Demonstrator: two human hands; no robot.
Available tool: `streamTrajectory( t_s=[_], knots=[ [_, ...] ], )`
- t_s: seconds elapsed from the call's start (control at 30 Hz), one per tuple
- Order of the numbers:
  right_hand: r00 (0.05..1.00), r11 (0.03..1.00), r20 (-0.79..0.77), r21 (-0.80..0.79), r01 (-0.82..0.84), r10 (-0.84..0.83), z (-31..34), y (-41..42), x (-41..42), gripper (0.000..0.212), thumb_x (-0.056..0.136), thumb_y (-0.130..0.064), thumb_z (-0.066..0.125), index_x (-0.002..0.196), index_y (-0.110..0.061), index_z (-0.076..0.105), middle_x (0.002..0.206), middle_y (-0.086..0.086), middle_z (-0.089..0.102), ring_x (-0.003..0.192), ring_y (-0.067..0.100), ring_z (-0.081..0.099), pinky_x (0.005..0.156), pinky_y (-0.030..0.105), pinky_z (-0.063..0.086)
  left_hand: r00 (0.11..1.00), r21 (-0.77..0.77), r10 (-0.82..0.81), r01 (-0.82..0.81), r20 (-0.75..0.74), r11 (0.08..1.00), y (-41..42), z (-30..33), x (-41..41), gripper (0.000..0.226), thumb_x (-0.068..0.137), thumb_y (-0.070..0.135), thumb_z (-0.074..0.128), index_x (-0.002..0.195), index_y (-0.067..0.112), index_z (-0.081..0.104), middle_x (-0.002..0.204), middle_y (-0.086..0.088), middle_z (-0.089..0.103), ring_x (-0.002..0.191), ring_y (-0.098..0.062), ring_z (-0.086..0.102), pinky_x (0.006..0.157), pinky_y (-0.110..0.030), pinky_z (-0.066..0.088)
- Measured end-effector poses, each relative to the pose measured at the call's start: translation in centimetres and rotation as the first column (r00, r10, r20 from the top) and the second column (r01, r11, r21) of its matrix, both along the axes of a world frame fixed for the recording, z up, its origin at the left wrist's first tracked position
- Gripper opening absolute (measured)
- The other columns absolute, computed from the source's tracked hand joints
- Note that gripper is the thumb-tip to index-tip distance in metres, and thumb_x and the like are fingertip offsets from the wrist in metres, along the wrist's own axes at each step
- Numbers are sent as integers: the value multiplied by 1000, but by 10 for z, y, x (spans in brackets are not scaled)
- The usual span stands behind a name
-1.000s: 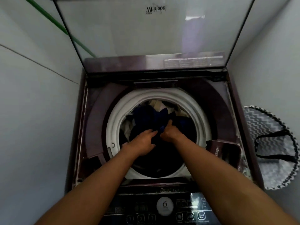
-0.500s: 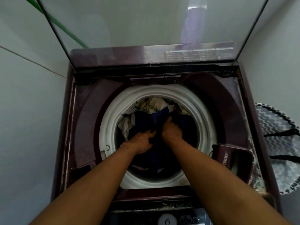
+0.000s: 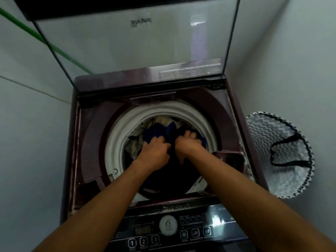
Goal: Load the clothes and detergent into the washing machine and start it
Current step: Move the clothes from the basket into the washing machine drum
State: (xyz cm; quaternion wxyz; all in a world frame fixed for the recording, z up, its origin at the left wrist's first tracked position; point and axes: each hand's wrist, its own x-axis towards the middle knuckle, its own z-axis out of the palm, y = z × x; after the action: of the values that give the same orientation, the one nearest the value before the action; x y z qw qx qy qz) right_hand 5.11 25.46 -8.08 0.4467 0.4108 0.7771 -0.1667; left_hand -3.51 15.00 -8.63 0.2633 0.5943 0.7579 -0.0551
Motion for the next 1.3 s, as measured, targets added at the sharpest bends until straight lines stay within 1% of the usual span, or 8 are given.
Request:
streamTrajectory(
  t_s=[0.1, 0.2, 0.43, 0.57, 0.83, 1.0, 1.1, 1.3],
  knots=[
    [983, 992, -153, -85, 90, -102, 37, 16, 20, 73, 81, -18, 79, 142, -14, 39, 148, 18, 30, 134, 38, 35, 100, 49, 46, 999, 166, 1, 5, -38, 986, 22, 29, 18, 24, 94, 25, 50, 114, 25, 62, 110, -1, 46, 104, -25, 45, 84, -44, 39],
    [800, 952, -517, -142, 272, -306, 67, 32, 50, 19, 84, -12, 67, 98, -11, 56, 105, 13, 61, 93, 30, 63, 68, 38, 52, 989, 352, 26, -77, 147, 933, 51, 44, 37, 9, 91, 18, 55, 97, 20, 63, 95, -1, 49, 86, -25, 52, 72, -43, 46],
    [203, 711, -863, -225, 666, -463, 94, 75, 132, 10, 82, -12, 62, 90, -11, 68, 91, 10, 72, 89, 26, 66, 69, 25, 43, 917, 527, 5, -234, 399, 817, 127, 68, 107, 21, 85, 1, 55, 99, 12, 66, 92, -1, 55, 85, -15, 54, 76, -24, 41],
    [30, 609, -915, -243, 755, -402, 91, 94, 168, 10, 83, -15, 61, 90, -12, 68, 83, 5, 72, 79, 21, 66, 72, 32, 52, 933, 609, -82, -161, 351, 777, 158, 75, 145, 25, 85, 2, 57, 104, 15, 69, 95, 0, 58, 90, -14, 51, 80, -19, 36],
    [82, 440, -784, -256, 861, -615, 26, 149, 270, 15, 86, -22, 64, 84, -8, 69, 83, 7, 71, 80, 24, 63, 68, 33, 48, 928, 199, -319, 282, 193, 939, 231, 48, 218, 48, 82, 27, 49, 128, 28, 60, 116, -4, 63, 107, -28, 56, 94, -47, 47],
    [129, 331, -602, -238, 913, -788, -53, 171, 320, 22, 84, -12, 55, 63, -10, 48, 64, 7, 52, 66, 28, 52, 45, 28, 31, 917, -66, -327, 350, 227, 935, 267, 12, 253, 39, 89, 15, 57, 128, 19, 61, 127, -8, 61, 119, -25, 55, 99, -32, 44],
    [61, 223, -465, -303, 926, -883, -111, 175, 340, 10, 82, -12, 59, 77, -4, 58, 80, 16, 66, 74, 34, 65, 58, 37, 53, 928, -159, -292, 332, 229, 930, 281, -20, 270, 37, 92, 13, 54, 128, 15, 63, 131, -7, 63, 123, -23, 55, 99, -27, 40],
    [85, 181, -301, -306, 935, -950, -213, 169, 355, 20, 89, -19, 58, 98, 0, 60, 101, 18, 62, 96, 35, 63, 74, 35, 48, 960, -334, -249, 279, 132, 900, 302, -108, 287, 33, 94, 28, 55, 124, 23, 66, 134, -7, 60, 126, -29, 54, 105, -33, 42]
  ],
)
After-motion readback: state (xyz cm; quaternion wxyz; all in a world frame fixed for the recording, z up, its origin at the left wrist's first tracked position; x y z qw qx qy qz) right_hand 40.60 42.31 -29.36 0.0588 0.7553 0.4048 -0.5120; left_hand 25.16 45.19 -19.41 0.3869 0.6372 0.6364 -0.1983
